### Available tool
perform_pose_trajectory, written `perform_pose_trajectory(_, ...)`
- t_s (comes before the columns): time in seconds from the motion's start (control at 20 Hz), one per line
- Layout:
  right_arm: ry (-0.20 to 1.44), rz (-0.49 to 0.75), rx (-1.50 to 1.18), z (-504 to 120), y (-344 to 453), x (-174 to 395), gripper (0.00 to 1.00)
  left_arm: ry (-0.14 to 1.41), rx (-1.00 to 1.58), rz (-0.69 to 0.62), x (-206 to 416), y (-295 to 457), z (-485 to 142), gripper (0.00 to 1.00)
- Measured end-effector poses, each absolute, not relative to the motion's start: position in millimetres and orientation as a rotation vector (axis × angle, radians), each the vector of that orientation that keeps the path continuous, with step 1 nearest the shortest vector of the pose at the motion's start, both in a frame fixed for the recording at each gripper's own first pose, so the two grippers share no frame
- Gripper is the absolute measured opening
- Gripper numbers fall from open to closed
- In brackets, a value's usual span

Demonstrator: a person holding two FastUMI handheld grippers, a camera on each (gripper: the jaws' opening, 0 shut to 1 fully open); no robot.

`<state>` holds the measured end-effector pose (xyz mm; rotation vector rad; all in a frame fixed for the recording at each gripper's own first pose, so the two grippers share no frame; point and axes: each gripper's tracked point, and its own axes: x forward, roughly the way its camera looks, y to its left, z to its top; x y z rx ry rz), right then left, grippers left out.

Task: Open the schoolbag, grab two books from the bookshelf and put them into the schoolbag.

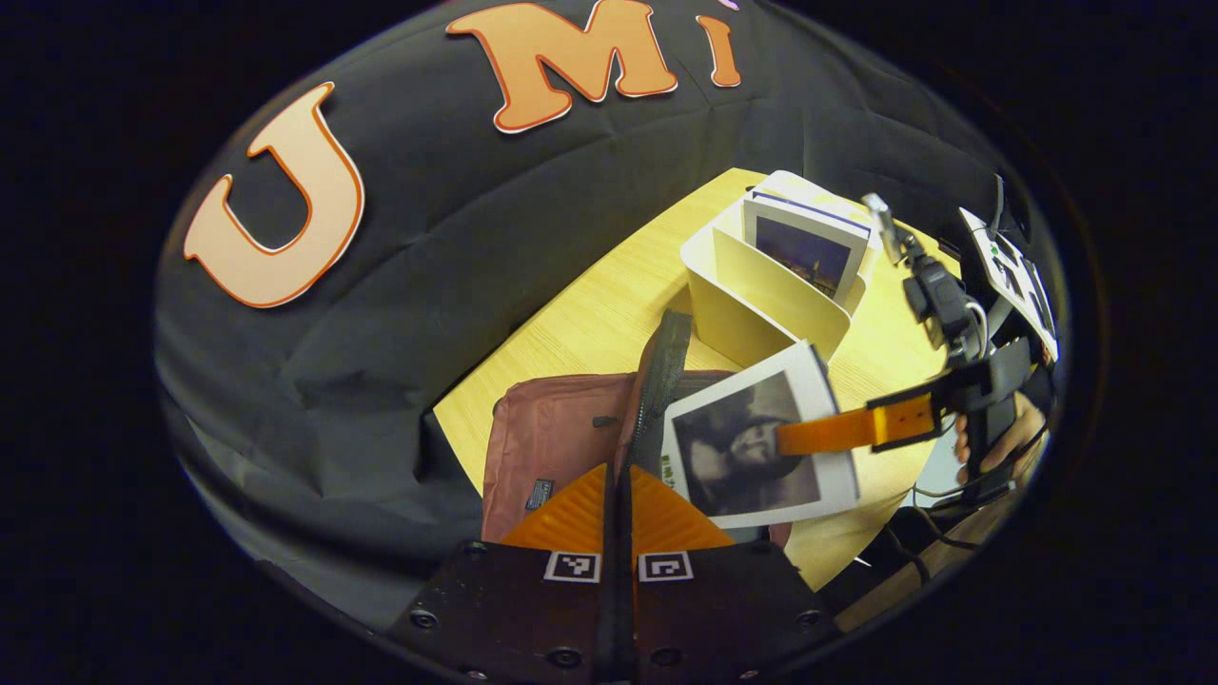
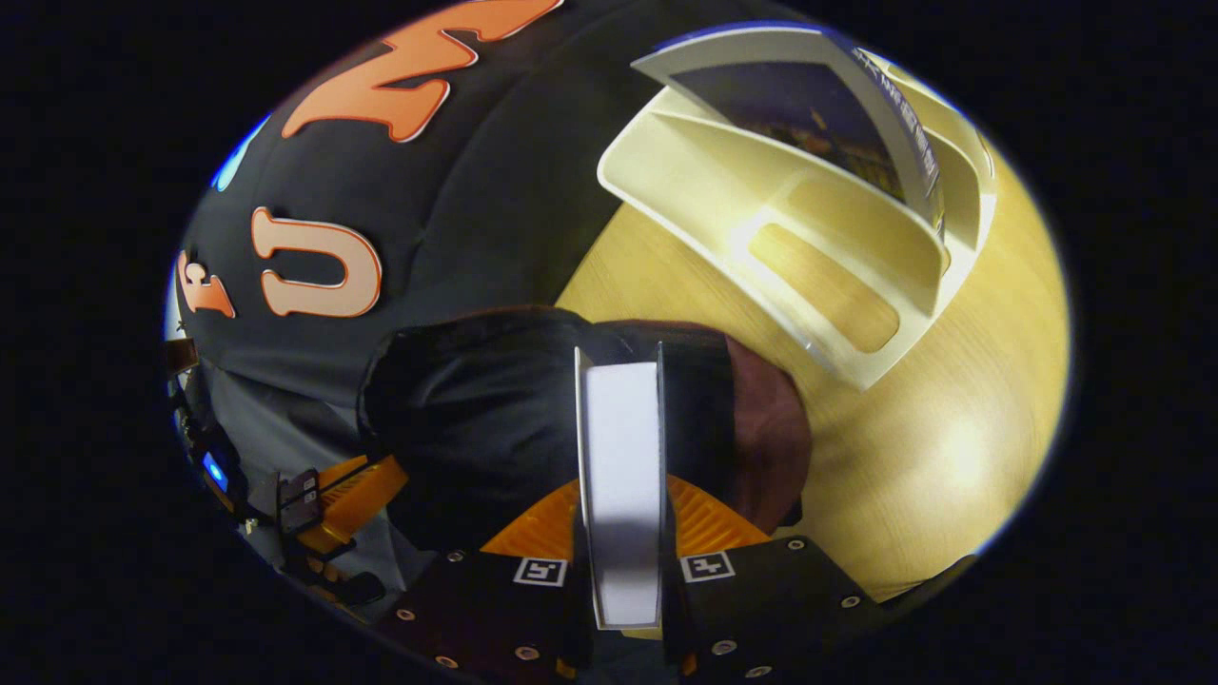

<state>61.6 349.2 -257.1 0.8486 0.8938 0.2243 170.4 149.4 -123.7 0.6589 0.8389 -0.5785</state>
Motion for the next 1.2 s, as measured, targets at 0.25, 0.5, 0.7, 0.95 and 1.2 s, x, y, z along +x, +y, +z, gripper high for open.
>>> perform_pose_trajectory(0.25, 0.885, 0.240, 0.854, -270, 387, 84, 0.29, 0.842, 0.682, -0.612, 165, 136, -126, 0.00)
perform_pose_trajectory(0.5, 0.868, 0.218, 0.856, -273, 406, 101, 0.29, 0.824, 0.707, -0.619, 165, 136, -123, 0.00)
perform_pose_trajectory(0.7, 0.936, 0.194, 0.795, -286, 410, 95, 0.39, 0.835, 0.709, -0.602, 169, 144, -128, 0.01)
perform_pose_trajectory(0.95, 1.063, 0.179, 0.713, -307, 402, 74, 0.95, 0.837, 0.707, -0.592, 171, 152, -128, 0.00)
perform_pose_trajectory(1.2, 1.078, 0.170, 0.679, -301, 380, 65, 0.97, 0.841, 0.677, -0.595, 173, 156, -134, 0.00)
